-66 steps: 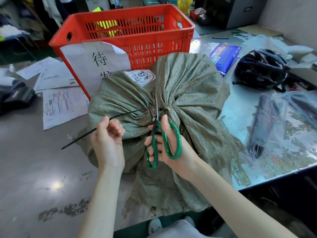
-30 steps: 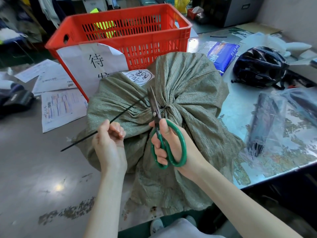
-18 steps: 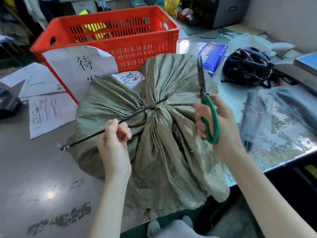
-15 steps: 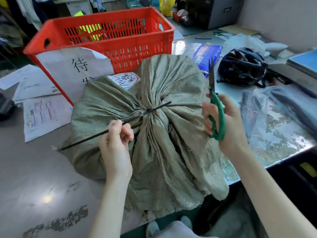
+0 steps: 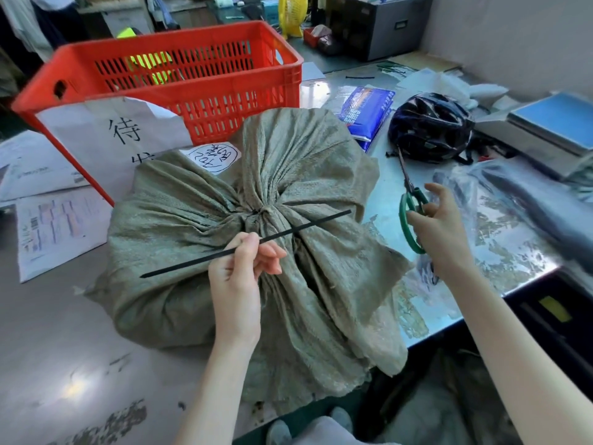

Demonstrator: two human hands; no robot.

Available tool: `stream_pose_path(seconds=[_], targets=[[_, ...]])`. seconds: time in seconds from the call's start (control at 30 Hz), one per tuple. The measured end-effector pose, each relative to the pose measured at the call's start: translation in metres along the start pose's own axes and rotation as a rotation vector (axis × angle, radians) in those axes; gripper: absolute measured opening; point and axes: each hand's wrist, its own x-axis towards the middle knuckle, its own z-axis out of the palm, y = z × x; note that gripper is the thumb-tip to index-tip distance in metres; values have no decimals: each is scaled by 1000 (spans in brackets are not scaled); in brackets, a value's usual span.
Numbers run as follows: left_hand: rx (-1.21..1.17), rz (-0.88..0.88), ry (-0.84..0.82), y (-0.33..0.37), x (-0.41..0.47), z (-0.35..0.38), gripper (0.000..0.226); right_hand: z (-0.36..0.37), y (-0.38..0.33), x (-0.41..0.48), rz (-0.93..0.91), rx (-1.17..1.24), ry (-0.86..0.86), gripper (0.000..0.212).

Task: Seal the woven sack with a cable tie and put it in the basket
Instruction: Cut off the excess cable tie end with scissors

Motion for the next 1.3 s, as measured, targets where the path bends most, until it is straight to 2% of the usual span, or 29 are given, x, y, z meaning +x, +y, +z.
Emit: stream_pose_path(seconds=[0.47, 0.63, 0.77, 1.03, 1.3], targets=[[92, -52, -31, -9, -8, -4, 40, 10, 72, 56, 148, -411, 82, 47], [110, -62, -33, -10, -6, -4, 40, 25, 92, 51, 130, -516, 65, 43], [117, -66, -38, -11, -5, -5, 39, 30, 105, 50, 170, -539, 5, 43], [127, -74, -51, -15, -4, -5, 40, 32, 101, 59, 164, -516, -190, 60], [131, -78, -53, -16, -3, -4, 42, 35, 92, 69, 253, -409, -260, 47]])
